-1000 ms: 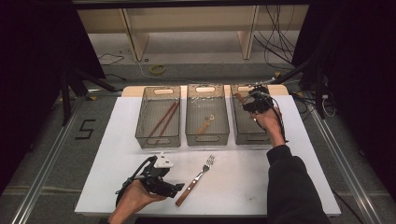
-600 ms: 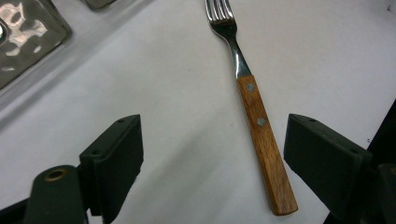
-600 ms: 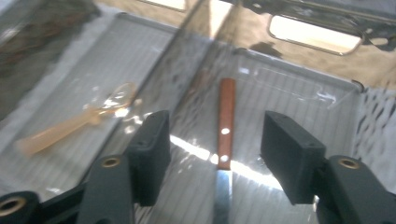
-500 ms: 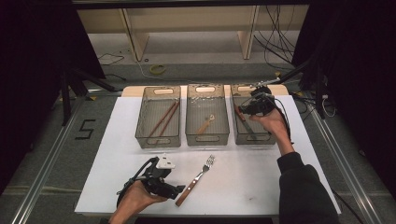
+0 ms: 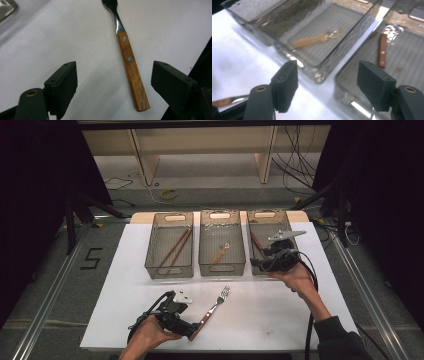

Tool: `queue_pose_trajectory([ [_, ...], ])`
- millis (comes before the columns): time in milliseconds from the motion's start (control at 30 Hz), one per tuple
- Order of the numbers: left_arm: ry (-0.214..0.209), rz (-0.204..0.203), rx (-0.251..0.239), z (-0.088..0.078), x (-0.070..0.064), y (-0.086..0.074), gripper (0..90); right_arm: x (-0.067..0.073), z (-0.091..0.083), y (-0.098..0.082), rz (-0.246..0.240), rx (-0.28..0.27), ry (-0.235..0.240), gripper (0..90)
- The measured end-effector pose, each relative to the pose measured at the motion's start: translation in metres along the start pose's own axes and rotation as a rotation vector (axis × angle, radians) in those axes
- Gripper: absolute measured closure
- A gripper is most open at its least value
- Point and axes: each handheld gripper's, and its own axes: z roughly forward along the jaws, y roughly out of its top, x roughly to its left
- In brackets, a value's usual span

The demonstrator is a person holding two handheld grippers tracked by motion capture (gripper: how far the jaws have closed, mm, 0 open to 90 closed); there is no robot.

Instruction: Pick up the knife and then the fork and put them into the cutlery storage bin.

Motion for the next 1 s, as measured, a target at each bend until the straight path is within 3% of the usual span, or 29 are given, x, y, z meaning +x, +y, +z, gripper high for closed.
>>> queue_pose_trajectory([
  [400, -0.009, 0.026, 0.083, 0.007, -0.009, 0.002, 24.4, 0.02, -0.009, -0.036, -0.007, -0.008, 0.05, 33.5],
  [667, -0.005, 0.045, 0.151, 0.015, -0.016, 0.004, 28.9, 0.028, -0.012, -0.049, -0.015, -0.008, 0.072, 32.9],
  [833, 0.009, 0.08, 0.201, 0.02, -0.019, 0.007, 33.7, 0.032, -0.012, -0.056, -0.023, 0.003, 0.079, 32.9],
  [1000, 0.012, 0.088, 0.225, 0.024, -0.019, 0.008, 38.0, 0.032, -0.013, -0.059, -0.021, 0.008, 0.083, 33.0],
])
